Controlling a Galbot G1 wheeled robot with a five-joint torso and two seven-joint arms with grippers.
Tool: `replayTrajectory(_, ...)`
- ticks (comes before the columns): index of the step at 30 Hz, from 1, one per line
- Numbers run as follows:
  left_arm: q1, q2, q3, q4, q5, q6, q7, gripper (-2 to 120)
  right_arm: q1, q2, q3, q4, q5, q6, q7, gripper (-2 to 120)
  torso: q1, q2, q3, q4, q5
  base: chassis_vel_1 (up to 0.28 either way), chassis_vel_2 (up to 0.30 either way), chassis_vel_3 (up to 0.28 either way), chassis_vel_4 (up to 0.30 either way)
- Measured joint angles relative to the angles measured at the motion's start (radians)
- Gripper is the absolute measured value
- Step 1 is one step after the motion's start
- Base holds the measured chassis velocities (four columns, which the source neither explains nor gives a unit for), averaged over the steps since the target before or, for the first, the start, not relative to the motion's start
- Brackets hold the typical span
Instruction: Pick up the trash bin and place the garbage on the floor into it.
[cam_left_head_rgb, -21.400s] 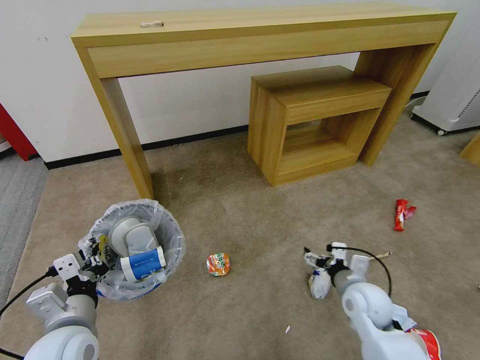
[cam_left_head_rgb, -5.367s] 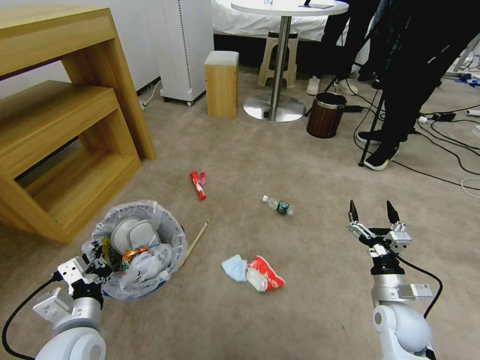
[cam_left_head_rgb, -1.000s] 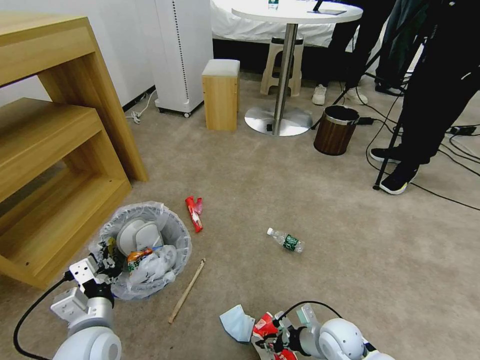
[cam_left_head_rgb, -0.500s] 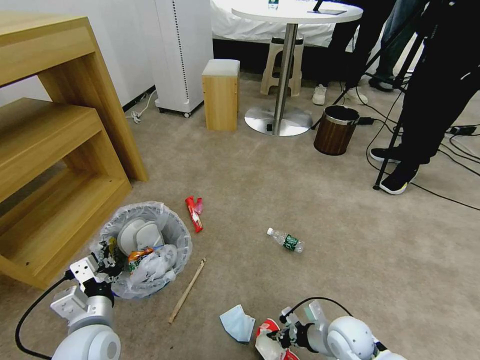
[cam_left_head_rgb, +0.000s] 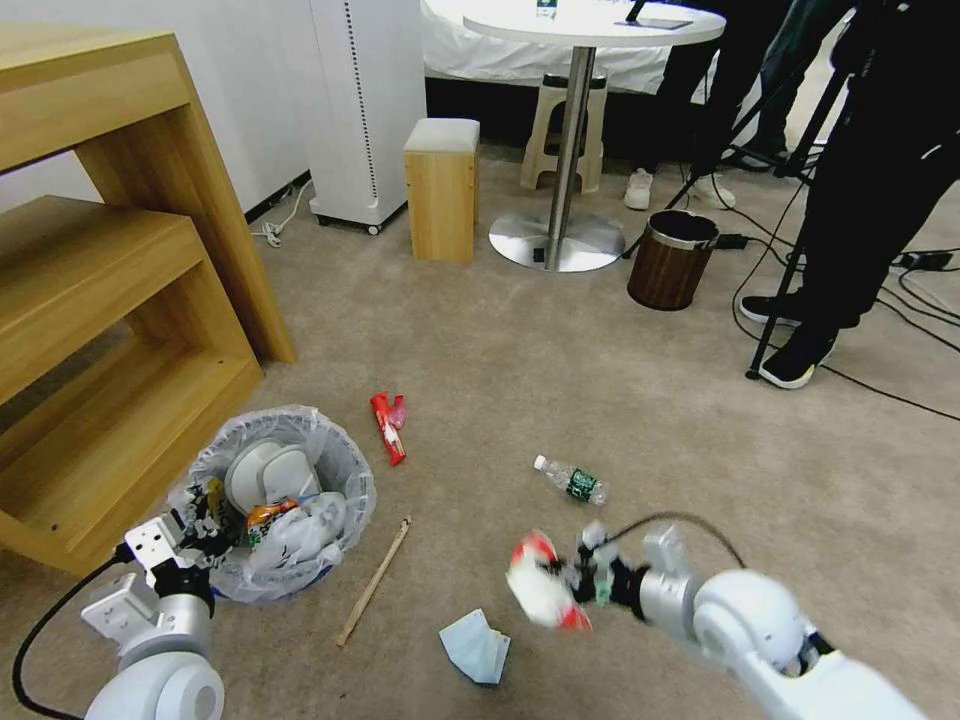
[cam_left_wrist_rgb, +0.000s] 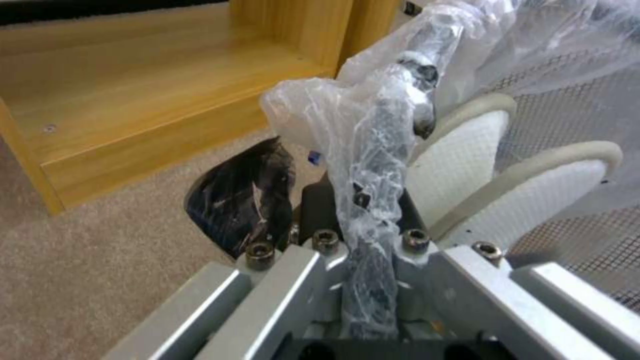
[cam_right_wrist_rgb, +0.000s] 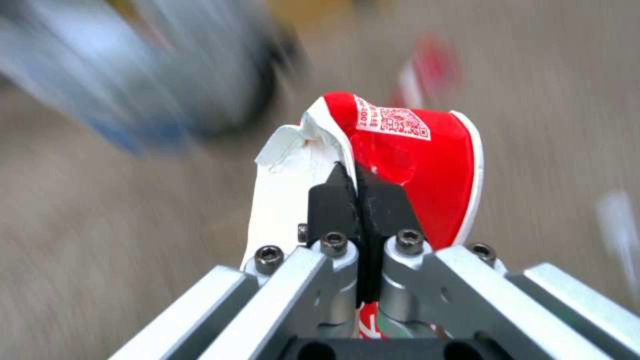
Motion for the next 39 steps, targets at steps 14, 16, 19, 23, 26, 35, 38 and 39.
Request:
replayTrajectory(14,0.009,-0.005,0.031,-0.001,0.026,-0.002,0.006,1,0.138,0.061,0.034,-0.039,0.280,0.605,-0.484,0,0.000,0.000,0.000,0.0000,0.0000,0.000,0.000,0.000,0.000)
replayTrajectory(16,0.016,-0.008,0.041,-0.013,0.037,-0.002,0.006,1,0.193,0.109,-0.003,-0.076,0.337,0.630,-0.461,0,0.000,0.000,0.000,-0.0001,-0.0001,0.000,0.000,0.000,0.000)
replayTrajectory(19,0.024,-0.010,0.047,-0.022,0.045,-0.003,0.008,1,0.270,0.192,-0.060,-0.120,0.376,0.653,-0.418,0,0.000,0.000,0.000,0.0000,0.0000,0.000,0.000,0.000,0.000)
replayTrajectory(23,0.034,-0.014,0.052,-0.032,0.054,-0.007,0.010,1,0.388,0.310,-0.157,-0.205,0.418,0.688,-0.370,0,0.000,0.000,0.000,0.0003,-0.0003,0.000,0.000,0.000,0.000)
replayTrajectory(26,0.039,-0.018,0.053,-0.044,0.058,-0.009,0.011,1,0.484,0.368,-0.239,-0.303,0.435,0.712,-0.355,0,0.000,0.000,0.000,0.0001,-0.0003,0.000,0.000,0.000,0.000)
replayTrajectory(35,0.043,-0.030,0.067,-0.071,0.067,-0.010,0.018,1,0.612,0.426,-0.367,-0.494,0.429,0.768,-0.359,0,0.000,0.000,0.000,0.0000,-0.0002,0.000,0.000,0.000,0.000)
replayTrajectory(38,0.052,-0.037,0.089,-0.080,0.071,-0.009,0.021,1,0.616,0.438,-0.406,-0.513,0.426,0.781,-0.372,0,0.000,0.000,0.000,0.0000,-0.0001,0.000,0.000,0.000,0.000)
replayTrajectory(39,0.052,-0.037,0.089,-0.080,0.071,-0.009,0.021,1,0.616,0.438,-0.406,-0.513,0.426,0.781,-0.372,0,0.000,0.000,0.000,0.0000,-0.0001,0.000,0.000,0.000,0.000)
